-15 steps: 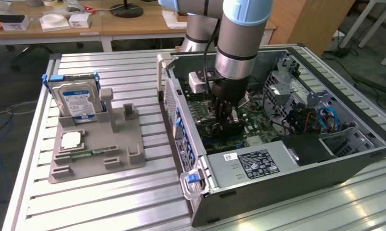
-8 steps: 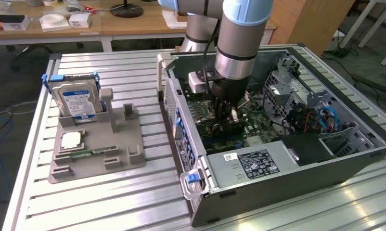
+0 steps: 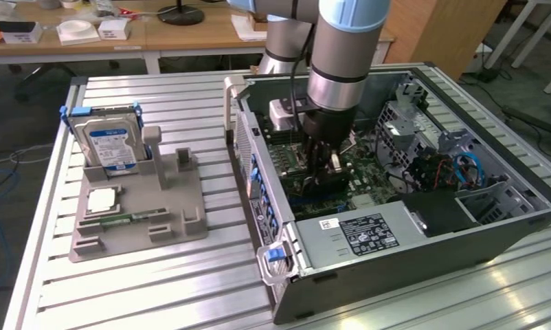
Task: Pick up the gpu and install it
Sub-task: 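Insert the gpu into the slot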
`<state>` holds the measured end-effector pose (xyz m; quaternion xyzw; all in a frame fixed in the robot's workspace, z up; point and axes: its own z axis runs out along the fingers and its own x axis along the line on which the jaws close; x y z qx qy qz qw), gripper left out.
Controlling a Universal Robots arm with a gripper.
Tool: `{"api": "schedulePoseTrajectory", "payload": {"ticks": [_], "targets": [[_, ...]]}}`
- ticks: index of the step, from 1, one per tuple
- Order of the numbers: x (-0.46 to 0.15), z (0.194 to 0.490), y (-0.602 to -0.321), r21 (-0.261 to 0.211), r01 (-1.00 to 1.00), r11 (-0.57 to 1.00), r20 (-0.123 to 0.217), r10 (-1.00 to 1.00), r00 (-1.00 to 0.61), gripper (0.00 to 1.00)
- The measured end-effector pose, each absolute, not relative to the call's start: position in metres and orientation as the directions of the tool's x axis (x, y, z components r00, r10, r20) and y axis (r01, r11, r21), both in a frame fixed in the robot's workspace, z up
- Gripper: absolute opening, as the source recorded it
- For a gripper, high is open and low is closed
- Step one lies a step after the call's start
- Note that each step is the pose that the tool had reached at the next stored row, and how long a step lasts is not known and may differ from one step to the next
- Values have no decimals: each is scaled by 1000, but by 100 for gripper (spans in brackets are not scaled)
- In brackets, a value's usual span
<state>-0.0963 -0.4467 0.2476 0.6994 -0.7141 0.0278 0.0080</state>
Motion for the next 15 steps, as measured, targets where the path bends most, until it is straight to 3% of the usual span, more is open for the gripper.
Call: {"api": "schedulePoseTrajectory", "payload": {"ticks": [12,14,15], "targets": [[-96,275,-447,-40,-999,19,49,-999,-21,33],[-96,275,-447,-40,-999,19,49,-999,-21,32],[-96,275,-447,-40,-999,19,49,-999,-21,26]]}}
